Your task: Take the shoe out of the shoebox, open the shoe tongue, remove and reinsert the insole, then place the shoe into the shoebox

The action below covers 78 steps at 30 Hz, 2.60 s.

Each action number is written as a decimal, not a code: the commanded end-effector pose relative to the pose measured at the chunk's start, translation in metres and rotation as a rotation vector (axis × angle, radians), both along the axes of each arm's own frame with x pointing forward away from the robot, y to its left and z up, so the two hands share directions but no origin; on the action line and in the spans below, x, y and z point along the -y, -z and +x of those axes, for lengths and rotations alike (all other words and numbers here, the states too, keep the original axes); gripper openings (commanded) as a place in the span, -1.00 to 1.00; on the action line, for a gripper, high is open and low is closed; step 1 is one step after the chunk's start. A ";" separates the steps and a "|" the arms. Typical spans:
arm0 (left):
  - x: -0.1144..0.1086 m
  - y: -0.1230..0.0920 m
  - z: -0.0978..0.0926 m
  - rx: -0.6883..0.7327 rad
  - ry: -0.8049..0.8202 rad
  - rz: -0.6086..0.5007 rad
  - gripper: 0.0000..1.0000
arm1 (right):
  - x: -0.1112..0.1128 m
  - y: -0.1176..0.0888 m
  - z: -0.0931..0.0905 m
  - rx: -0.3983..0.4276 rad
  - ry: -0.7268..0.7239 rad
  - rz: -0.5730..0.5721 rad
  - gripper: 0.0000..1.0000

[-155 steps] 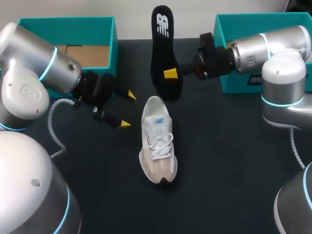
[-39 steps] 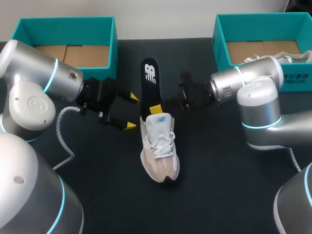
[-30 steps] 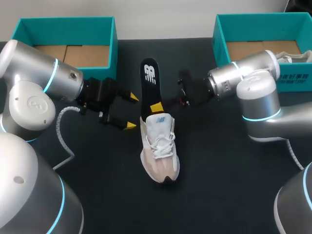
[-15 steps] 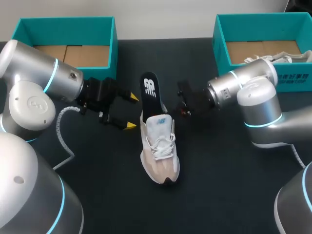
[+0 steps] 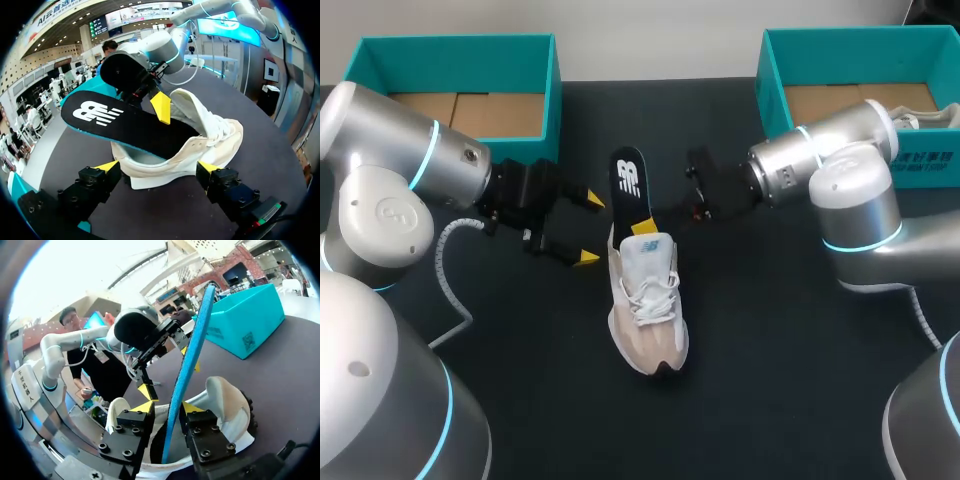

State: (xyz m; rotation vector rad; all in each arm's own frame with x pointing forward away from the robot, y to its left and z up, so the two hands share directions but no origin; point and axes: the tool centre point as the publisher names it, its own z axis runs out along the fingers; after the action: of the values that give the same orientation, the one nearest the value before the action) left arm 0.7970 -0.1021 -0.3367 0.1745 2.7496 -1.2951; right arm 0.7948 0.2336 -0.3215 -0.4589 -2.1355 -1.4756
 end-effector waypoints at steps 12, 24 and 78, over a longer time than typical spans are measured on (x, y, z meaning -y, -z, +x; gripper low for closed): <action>0.000 0.001 -0.001 0.001 -0.002 0.001 1.00 | -0.004 0.017 0.004 -0.079 -0.064 0.000 -1.00; 0.000 0.001 -0.001 0.001 -0.002 0.001 1.00 | -0.003 0.027 -0.029 -0.179 -0.081 -0.036 -1.00; 0.000 0.001 -0.001 0.001 -0.002 0.001 1.00 | -0.007 0.002 -0.010 -0.215 -0.136 -0.155 -0.39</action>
State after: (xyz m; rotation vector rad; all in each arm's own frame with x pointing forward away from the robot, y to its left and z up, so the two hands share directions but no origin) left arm 0.7970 -0.1022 -0.3367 0.1746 2.7496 -1.2951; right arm 0.7817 0.2392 -0.3285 -0.4929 -2.0584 -1.1512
